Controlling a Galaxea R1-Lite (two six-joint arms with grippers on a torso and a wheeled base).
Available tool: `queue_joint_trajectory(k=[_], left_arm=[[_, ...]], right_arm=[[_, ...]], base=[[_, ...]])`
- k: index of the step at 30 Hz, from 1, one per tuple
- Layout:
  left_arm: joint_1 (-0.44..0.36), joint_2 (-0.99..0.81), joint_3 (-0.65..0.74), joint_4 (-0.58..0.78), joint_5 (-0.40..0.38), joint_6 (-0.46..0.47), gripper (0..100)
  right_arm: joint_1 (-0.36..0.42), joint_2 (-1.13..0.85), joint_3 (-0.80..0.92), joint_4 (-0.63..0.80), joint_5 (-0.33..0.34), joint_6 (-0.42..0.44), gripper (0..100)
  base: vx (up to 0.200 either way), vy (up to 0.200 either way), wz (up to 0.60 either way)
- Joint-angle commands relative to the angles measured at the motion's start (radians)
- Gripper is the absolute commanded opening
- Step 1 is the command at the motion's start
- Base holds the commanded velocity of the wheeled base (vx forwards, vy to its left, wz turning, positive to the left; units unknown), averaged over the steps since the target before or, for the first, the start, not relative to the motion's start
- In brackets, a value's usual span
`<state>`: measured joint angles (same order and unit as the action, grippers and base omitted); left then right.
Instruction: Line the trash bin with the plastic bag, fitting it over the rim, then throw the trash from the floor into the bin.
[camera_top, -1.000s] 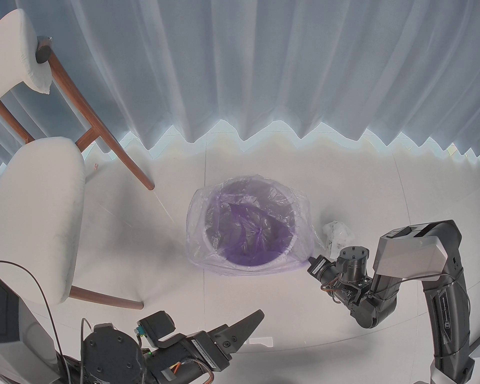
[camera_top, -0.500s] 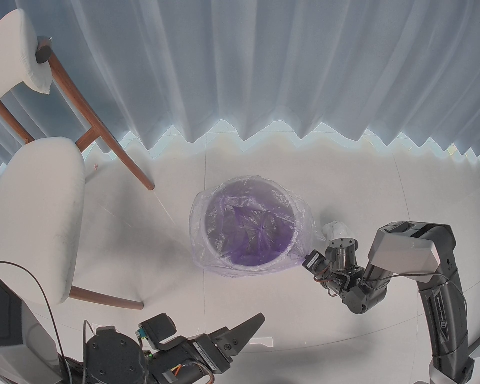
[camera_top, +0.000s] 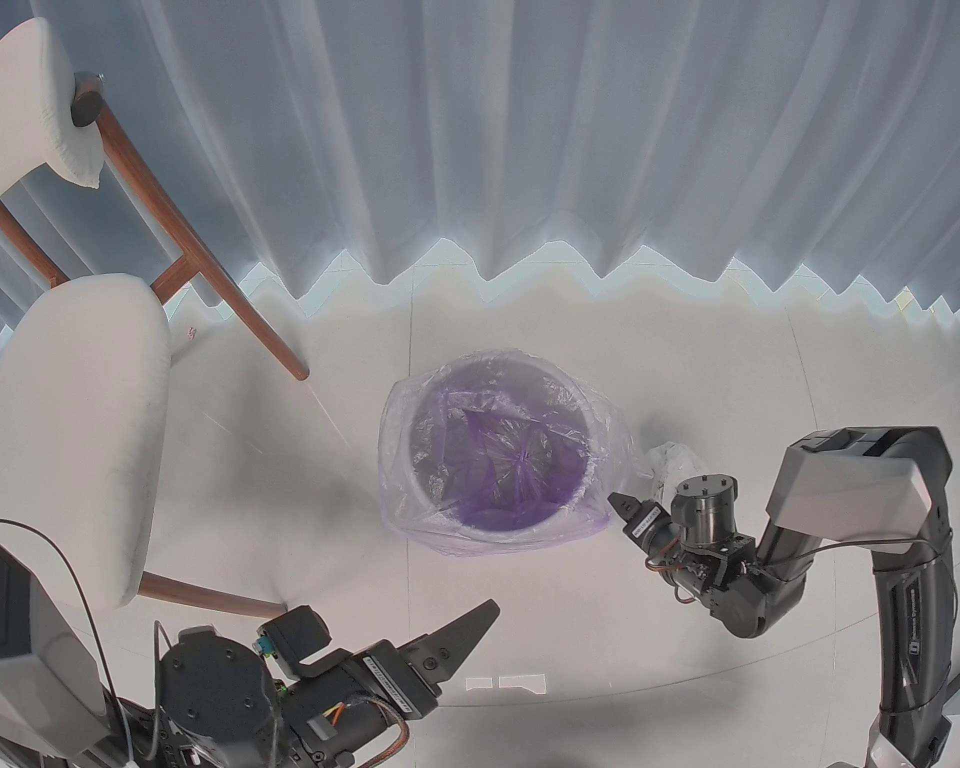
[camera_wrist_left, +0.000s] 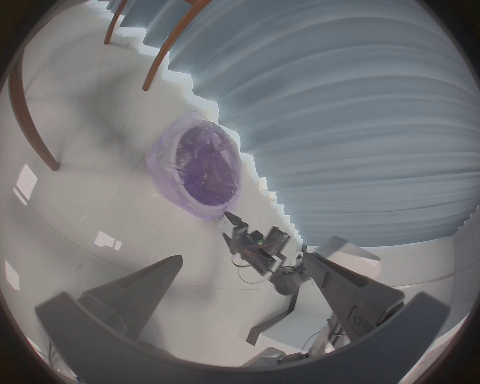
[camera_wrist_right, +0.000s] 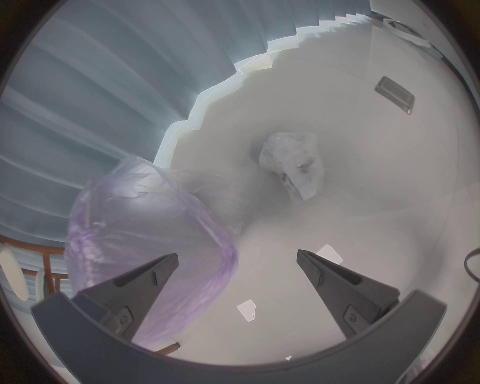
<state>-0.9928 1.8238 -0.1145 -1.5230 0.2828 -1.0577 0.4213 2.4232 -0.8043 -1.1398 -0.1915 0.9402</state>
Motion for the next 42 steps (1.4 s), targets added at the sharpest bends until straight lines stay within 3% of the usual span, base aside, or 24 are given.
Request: queue_joint_trajectory(k=[1, 3, 6, 8, 9, 10, 12, 17, 23, 31, 42], left_arm=[[0.052, -0.106, 0.007, 0.167, -0.001, 0.068, 100], [0.052, -0.130, 0.009, 0.259, 0.007, 0.117, 100], [0.086, -0.158, 0.007, 0.273, 0.019, 0.123, 100], [0.192, -0.156, -0.007, 0.274, 0.013, 0.140, 100], [0.192, -0.156, -0.007, 0.274, 0.013, 0.140, 100], [0.301, -0.138, -0.040, 0.287, -0.001, 0.171, 100], [0.372, -0.080, -0.063, 0.280, -0.019, 0.180, 100], [0.467, 0.069, -0.142, 0.261, -0.053, 0.183, 100], [0.482, 0.258, -0.275, 0.250, -0.004, 0.180, 100], [0.520, 0.408, -0.337, 0.138, -0.004, 0.196, 100], [0.542, 0.448, -0.356, 0.096, -0.034, 0.196, 100]], right_arm=[[0.033, -0.288, 0.295, -0.058, -0.009, 0.046, 100], [0.037, -0.335, 0.355, -0.086, -0.013, 0.046, 100], [0.054, -0.392, 0.408, -0.101, -0.014, 0.045, 100], [0.057, -0.418, 0.430, -0.101, -0.019, 0.046, 100], [0.057, -0.418, 0.430, -0.101, -0.019, 0.046, 100], [0.060, -0.431, 0.441, -0.103, -0.045, 0.046, 100], [0.082, -0.432, 0.448, -0.109, -0.080, 0.046, 100], [0.146, -0.432, 0.464, -0.161, -0.129, 0.043, 100], [0.172, -0.437, 0.484, -0.175, -0.148, 0.042, 100], [0.205, -0.455, 0.517, -0.175, -0.148, 0.048, 100], [0.211, -0.449, 0.517, -0.193, -0.148, 0.049, 100]], base=[[0.000, 0.000, 0.00], [0.000, 0.000, 0.00], [0.000, 0.000, 0.00], [0.000, 0.000, 0.00], [0.000, 0.000, 0.00], [0.000, 0.000, 0.00], [0.000, 0.000, 0.00], [0.000, 0.000, 0.00], [0.000, 0.000, 0.00], [0.000, 0.000, 0.00], [0.000, 0.000, 0.00]])
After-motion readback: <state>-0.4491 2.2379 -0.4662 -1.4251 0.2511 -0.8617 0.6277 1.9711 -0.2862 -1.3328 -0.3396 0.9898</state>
